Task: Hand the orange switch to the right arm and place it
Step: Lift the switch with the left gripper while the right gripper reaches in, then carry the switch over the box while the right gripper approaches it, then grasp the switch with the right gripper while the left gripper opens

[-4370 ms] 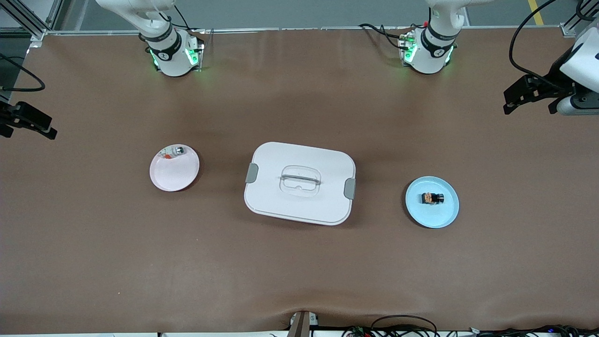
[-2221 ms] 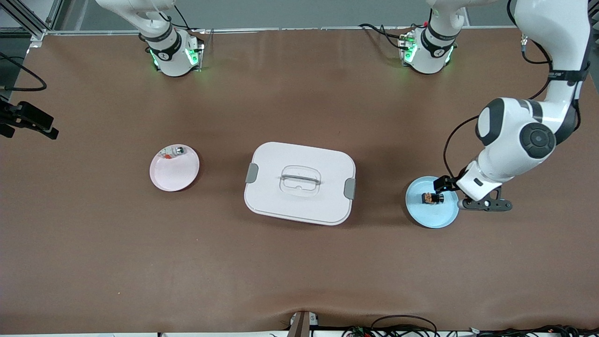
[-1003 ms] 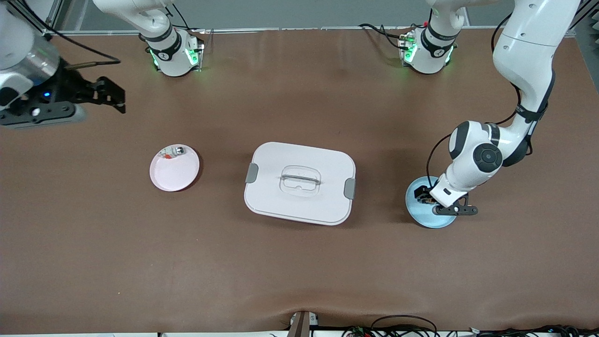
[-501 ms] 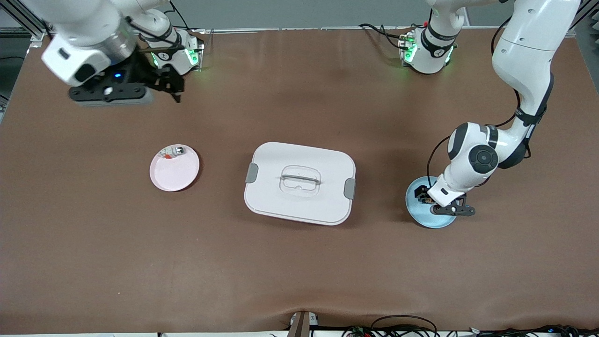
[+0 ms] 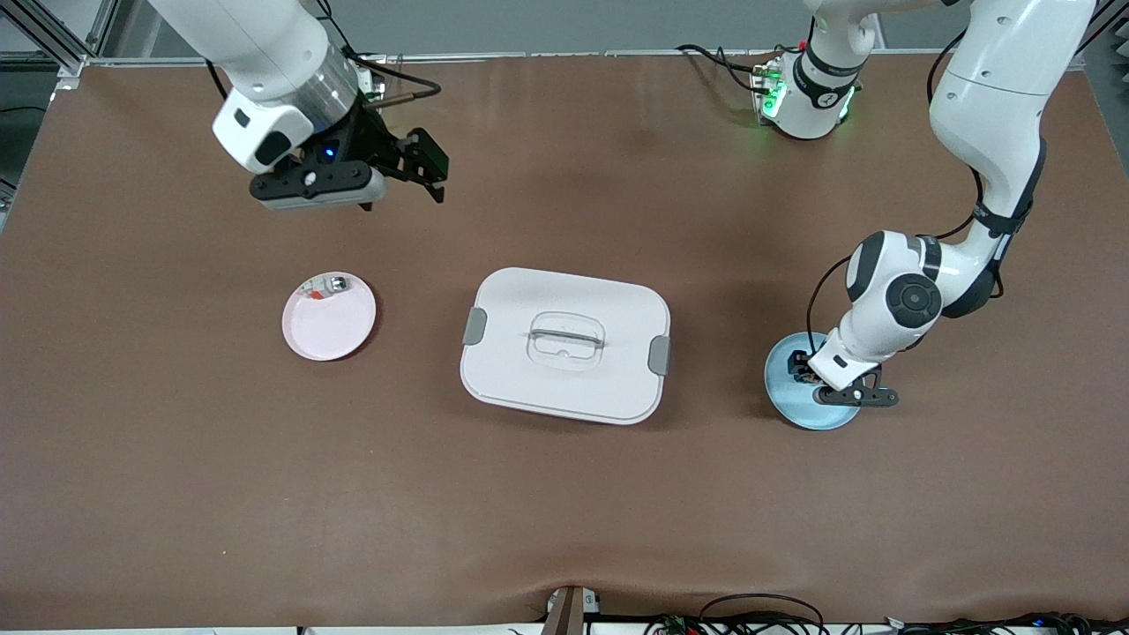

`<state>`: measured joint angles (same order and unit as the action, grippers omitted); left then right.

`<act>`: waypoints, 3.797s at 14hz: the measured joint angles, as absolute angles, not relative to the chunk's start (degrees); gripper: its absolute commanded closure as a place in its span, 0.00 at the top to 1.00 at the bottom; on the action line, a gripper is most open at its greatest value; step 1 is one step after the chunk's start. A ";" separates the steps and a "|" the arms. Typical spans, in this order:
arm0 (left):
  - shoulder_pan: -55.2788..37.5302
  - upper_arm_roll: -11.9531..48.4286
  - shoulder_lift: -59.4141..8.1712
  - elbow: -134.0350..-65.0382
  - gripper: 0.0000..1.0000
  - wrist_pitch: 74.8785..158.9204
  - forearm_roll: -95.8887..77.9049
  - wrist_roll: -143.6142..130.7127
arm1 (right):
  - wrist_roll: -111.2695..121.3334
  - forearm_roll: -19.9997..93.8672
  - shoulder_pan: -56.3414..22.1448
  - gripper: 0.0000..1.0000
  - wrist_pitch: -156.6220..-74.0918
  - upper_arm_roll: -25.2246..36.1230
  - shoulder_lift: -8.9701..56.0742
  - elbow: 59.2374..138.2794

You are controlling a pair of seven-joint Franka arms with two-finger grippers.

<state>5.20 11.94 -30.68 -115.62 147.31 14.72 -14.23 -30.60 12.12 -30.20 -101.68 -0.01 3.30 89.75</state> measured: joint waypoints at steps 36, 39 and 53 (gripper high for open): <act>-4.56 31.36 -23.60 -86.46 0.00 114.98 -24.62 -84.72 | -35.00 50.46 -46.53 1.00 -159.14 0.35 8.95 108.58; -5.58 31.38 -23.62 -86.39 0.00 114.92 -24.90 -86.92 | -34.90 50.44 -46.53 1.00 -159.14 0.36 11.28 106.66; -6.67 31.39 -23.72 -85.29 0.00 113.44 -26.03 -88.35 | -32.34 50.43 -46.53 0.38 -159.29 0.63 15.35 103.51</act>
